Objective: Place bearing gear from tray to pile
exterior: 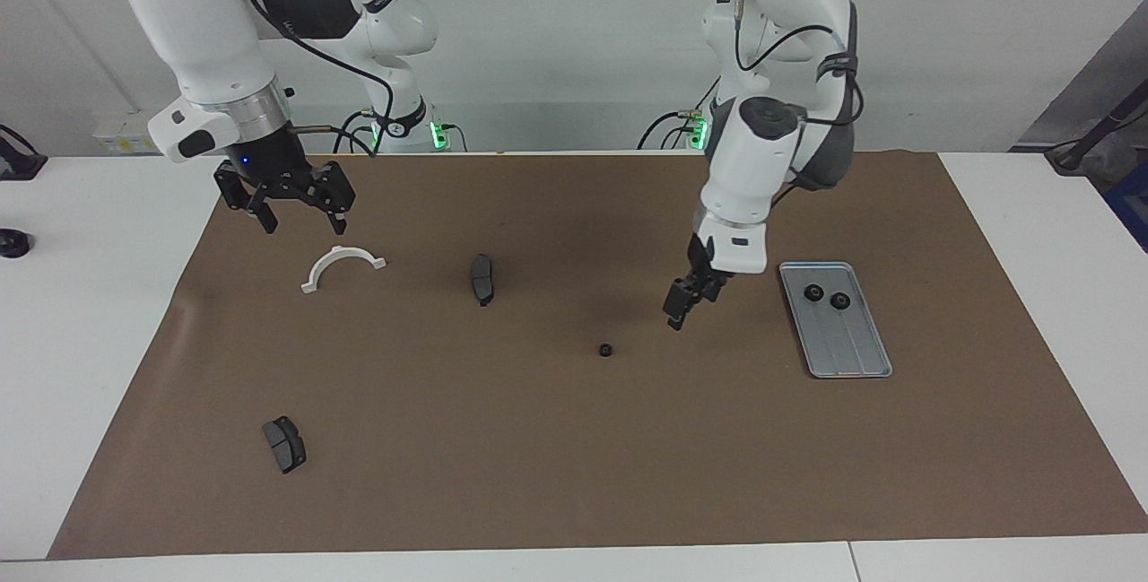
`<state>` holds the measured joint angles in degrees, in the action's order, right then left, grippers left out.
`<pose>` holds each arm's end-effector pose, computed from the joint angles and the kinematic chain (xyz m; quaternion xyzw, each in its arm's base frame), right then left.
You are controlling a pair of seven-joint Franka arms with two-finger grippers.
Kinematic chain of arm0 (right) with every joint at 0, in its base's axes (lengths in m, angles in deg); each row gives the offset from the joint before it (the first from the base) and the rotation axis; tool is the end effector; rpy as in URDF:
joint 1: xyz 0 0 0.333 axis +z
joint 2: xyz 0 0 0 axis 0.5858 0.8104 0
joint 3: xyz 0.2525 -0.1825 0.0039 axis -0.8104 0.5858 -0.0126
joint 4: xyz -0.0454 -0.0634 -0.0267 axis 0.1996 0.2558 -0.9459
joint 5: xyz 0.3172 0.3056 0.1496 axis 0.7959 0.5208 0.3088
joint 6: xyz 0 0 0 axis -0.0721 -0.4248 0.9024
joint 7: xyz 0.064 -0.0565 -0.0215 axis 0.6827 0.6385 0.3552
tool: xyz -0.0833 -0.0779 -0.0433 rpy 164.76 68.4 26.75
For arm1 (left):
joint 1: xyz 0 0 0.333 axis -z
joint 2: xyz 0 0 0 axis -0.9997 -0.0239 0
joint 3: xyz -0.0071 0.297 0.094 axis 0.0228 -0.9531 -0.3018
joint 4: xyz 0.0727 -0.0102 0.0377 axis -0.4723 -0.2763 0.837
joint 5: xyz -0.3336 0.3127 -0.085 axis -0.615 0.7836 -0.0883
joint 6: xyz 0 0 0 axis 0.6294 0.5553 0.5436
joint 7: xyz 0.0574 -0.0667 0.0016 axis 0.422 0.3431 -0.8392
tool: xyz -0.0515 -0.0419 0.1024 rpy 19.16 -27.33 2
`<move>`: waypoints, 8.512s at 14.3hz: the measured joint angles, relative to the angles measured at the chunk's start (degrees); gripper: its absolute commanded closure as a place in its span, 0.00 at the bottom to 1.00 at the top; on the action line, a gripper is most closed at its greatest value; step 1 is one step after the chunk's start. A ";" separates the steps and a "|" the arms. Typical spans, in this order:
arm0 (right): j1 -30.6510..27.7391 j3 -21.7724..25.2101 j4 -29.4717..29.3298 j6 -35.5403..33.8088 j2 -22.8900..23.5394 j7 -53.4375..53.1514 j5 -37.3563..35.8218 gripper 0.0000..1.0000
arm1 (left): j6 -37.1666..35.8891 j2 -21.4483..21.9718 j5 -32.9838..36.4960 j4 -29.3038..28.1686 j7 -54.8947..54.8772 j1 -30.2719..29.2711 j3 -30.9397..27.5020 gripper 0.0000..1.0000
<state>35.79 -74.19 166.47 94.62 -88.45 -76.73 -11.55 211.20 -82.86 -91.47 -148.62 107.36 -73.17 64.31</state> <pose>0.6527 0.0359 0.5557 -0.9972 0.0429 -0.0596 0.0135 0.6563 -0.2184 0.3906 0.9519 0.2939 0.0593 0.0628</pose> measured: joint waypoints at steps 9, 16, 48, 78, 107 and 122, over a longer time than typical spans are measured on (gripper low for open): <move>11.02 -0.60 3.83 10.32 2.76 -5.60 -1.19 0.00 | 3.97 3.84 0.00 -13.60 -18.66 -18.09 -0.19 0.04; 21.68 -0.61 -11.89 10.88 20.07 -13.82 -6.34 0.00 | 13.32 5.44 -0.01 -24.07 -15.08 -18.70 -0.15 0.40; 34.61 0.04 -22.72 24.24 45.33 -38.14 -14.05 0.71 | -5.60 5.83 0.47 -7.84 -15.66 -18.09 1.10 1.00; 4.38 0.86 -22.57 13.20 42.52 -28.83 -14.19 1.00 | 24.85 -9.65 0.44 -6.72 19.93 17.35 2.40 1.00; 13.41 -9.29 -5.35 28.01 26.77 -37.77 -13.30 0.00 | 12.34 4.53 0.65 -18.96 -15.55 -19.11 -3.09 0.24; 24.59 -9.01 3.62 33.88 29.62 -37.75 -21.39 0.10 | 22.22 1.93 0.70 -25.74 -15.57 -19.17 -3.20 1.00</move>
<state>60.38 -83.21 170.09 128.50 -58.83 -114.47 -32.94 233.42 -80.92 -90.77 -174.36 91.78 -92.34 61.12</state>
